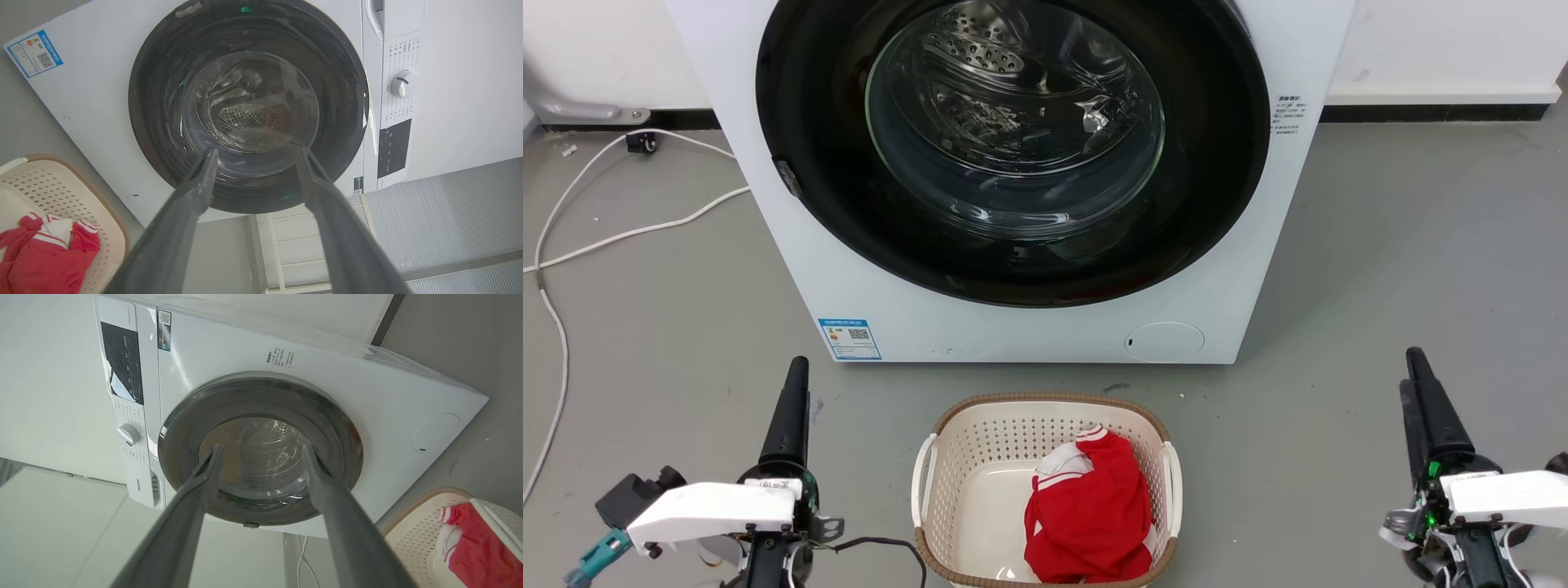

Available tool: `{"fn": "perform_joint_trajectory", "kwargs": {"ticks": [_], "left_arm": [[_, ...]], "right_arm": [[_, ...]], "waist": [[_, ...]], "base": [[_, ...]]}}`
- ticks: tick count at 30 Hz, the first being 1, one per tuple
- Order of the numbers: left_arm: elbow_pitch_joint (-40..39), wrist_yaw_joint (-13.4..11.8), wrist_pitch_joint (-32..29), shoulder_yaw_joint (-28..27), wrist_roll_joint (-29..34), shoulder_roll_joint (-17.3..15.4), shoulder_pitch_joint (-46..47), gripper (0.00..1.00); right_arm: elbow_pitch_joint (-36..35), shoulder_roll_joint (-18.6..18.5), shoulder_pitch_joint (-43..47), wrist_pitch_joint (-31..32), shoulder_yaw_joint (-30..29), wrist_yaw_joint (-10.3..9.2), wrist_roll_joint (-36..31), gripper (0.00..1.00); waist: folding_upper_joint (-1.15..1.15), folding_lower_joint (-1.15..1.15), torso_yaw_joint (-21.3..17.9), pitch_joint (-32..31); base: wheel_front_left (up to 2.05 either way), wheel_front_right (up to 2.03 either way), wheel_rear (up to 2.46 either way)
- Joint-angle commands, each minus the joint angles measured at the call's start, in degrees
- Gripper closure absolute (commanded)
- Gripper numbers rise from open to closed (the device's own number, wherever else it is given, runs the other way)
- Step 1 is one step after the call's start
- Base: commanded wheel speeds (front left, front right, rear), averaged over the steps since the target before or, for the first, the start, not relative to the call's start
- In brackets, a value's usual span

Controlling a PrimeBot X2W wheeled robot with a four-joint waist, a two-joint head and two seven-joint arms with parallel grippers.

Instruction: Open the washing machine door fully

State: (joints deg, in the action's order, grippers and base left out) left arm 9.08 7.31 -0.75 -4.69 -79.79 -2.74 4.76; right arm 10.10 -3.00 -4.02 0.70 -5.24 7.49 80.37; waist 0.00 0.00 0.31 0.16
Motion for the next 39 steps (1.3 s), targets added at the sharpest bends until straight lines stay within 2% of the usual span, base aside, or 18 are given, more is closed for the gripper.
{"fn": "perform_joint_trajectory", "kwargs": {"ticks": [1,10,12,17,26,39], "left_arm": [[-1.8,0.1,0.7,-0.4,2.8,-0.2,1.6,0.0],[-4.0,0.1,2.7,0.1,15.0,-0.8,2.2,0.0],[-4.5,0.1,3.3,0.5,19.1,-1.2,2.2,0.0],[-5.1,0.1,4.3,1.3,25.4,-1.7,2.5,0.0],[-4.9,0.1,6.1,3.2,35.4,-2.7,2.8,0.0],[-3.6,-0.9,8.4,5.0,48.2,-3.9,2.5,0.0]], "right_arm": [[-2.0,-0.1,-0.5,-0.7,-0.4,0.0,-3.4,0.0],[-6.7,-0.1,-0.3,-2.7,-0.1,0.0,-21.2,0.0],[-8.0,-0.1,-0.2,-3.4,0.8,0.0,-27.6,0.0],[-9.4,-0.1,0.4,-4.4,2.1,0.0,-36.3,0.0],[-9.6,0.0,2.1,-6.0,3.0,0.0,-45.9,0.0],[-8.9,0.0,3.6,-6.9,3.6,0.0,-55.2,0.0]], "waist": [[0.0,0.0,0.0,0.0],[0.0,0.0,0.0,0.1],[0.0,0.0,0.0,0.1],[0.0,0.0,0.0,0.1],[0.0,0.0,-0.1,-0.1],[0.0,0.0,-0.3,-0.4]], "base": [[0.0,0.0,0.0],[0.0,0.0,0.0],[0.0,0.0,0.0],[0.0,0.0,0.0],[0.0,0.0,0.0],[0.0,0.0,0.0]]}}
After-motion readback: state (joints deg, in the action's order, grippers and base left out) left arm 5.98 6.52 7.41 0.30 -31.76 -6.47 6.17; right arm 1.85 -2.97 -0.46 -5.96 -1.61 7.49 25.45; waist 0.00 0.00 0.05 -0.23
